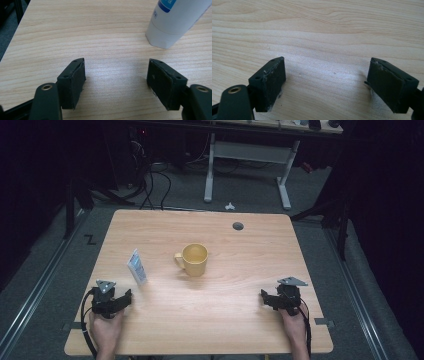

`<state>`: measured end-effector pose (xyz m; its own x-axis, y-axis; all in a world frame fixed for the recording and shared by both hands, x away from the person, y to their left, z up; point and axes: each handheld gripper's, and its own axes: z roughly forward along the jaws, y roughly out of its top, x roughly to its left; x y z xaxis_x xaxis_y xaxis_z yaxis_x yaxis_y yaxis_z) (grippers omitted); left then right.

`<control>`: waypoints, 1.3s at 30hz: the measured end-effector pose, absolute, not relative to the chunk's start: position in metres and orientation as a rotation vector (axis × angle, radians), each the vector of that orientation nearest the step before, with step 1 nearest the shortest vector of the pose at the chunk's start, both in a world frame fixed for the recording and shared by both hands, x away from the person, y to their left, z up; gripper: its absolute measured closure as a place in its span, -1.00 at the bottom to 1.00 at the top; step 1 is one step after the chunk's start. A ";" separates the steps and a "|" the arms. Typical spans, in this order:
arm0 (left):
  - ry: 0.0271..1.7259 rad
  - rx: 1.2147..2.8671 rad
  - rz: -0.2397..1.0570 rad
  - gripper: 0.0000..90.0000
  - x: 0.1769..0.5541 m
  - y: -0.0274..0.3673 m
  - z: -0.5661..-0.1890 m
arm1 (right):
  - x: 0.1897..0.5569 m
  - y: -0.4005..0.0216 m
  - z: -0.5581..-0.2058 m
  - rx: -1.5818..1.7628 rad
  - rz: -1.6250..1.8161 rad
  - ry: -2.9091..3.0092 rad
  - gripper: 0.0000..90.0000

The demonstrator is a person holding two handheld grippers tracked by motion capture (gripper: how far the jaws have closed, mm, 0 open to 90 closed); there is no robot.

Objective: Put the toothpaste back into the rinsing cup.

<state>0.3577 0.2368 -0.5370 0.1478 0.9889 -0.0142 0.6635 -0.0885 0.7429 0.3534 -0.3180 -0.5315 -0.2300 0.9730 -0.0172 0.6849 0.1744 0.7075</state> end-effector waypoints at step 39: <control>1.558 1.843 0.663 -0.47 0.361 0.233 -0.537 | 0.352 -0.316 -0.531 1.516 0.822 2.031 -0.66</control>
<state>0.3613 0.2335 -0.5373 0.1747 0.9844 -0.0198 0.6683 -0.1038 0.7366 0.3521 -0.3164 -0.5313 -0.2770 0.9607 -0.0185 0.6774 0.2089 0.7053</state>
